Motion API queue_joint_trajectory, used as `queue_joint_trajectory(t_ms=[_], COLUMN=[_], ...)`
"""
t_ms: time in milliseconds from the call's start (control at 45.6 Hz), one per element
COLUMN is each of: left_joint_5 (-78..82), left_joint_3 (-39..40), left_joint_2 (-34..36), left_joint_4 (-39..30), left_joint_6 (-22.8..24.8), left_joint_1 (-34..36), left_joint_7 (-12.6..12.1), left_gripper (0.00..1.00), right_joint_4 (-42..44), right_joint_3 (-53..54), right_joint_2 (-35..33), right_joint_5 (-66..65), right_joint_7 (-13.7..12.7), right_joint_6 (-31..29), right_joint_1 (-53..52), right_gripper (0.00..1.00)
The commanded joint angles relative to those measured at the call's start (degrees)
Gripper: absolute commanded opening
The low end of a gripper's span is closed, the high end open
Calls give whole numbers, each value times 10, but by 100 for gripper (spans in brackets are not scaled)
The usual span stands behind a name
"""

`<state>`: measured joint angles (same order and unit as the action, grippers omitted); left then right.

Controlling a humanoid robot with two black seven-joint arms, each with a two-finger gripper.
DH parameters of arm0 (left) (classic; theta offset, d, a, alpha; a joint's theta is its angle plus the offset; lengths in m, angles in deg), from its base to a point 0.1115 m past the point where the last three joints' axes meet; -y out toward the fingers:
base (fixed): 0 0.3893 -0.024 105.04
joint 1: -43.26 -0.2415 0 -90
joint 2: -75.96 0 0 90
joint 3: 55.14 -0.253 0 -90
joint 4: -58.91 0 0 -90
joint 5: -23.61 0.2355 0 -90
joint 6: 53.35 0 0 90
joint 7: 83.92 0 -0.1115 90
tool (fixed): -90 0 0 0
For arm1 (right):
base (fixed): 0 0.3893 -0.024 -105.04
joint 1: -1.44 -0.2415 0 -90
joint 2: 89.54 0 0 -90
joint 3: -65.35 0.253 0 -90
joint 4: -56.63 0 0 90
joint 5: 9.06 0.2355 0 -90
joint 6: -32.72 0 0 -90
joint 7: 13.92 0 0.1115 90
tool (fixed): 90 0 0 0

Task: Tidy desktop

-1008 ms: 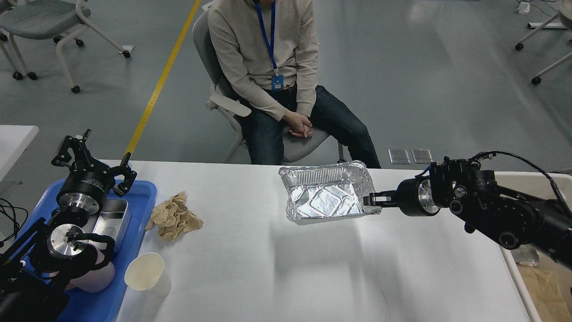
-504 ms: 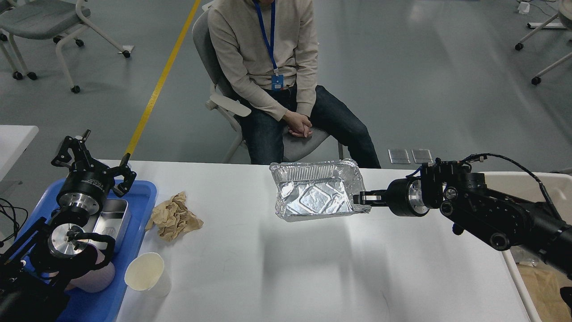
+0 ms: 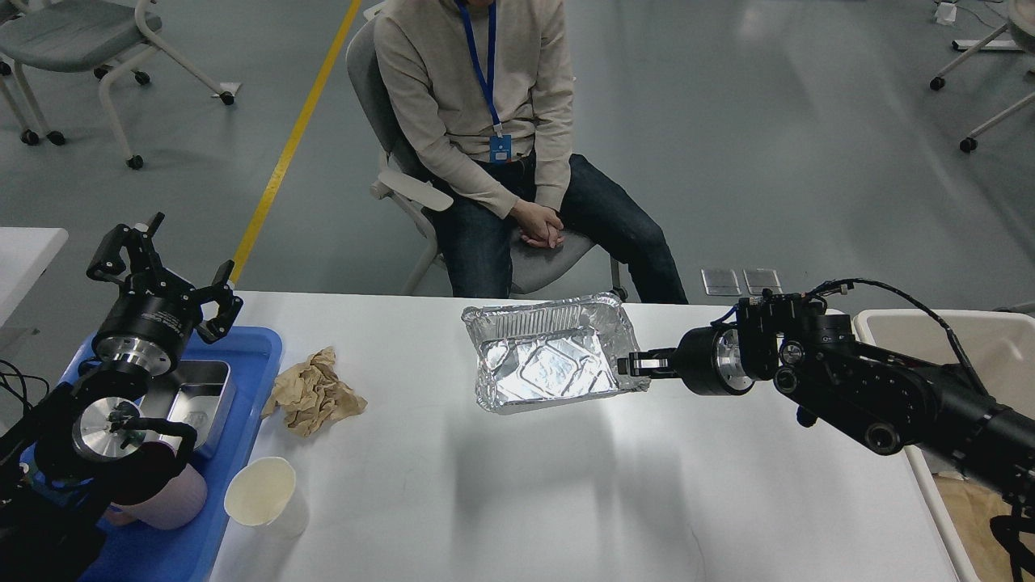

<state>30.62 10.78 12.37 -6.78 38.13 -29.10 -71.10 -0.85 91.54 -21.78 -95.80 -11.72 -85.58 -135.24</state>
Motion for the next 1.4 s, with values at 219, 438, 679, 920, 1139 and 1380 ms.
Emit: queue_joint_trajectory(t_ms=[219,438,679,920,1139,1380], left_joint_5=[5,10,8,5,-45,-50], left_joint_3=[-118,-119,-102,-74,-69,-96], left_joint_2=[187,207,216,243,233,260], left_joint_4=[-12,-8,8,21,7,-77], left_joint_6=[4,148,247,310,159,93], left_joint_1=[1,3,5,3,-16,-61], left_joint_7=[126,122,41,-30,-39,-37], left_gripper=[96,96,96,96,96,96], right_joint_4=[0,-2,-4,-4,-4,-3], right_joint_3=[0,0,1,2,2,2], right_joint_2=[-3,-4,-13,-12,-10,-8], right_joint_5=[-1,-1,-1,0,-1,-1], right_joint_7=[1,1,2,2,2,1], right_joint_6=[0,1,1,0,1,1], right_joint_1=[1,5,9,9,10,9], right_gripper=[0,0,0,0,0,0])
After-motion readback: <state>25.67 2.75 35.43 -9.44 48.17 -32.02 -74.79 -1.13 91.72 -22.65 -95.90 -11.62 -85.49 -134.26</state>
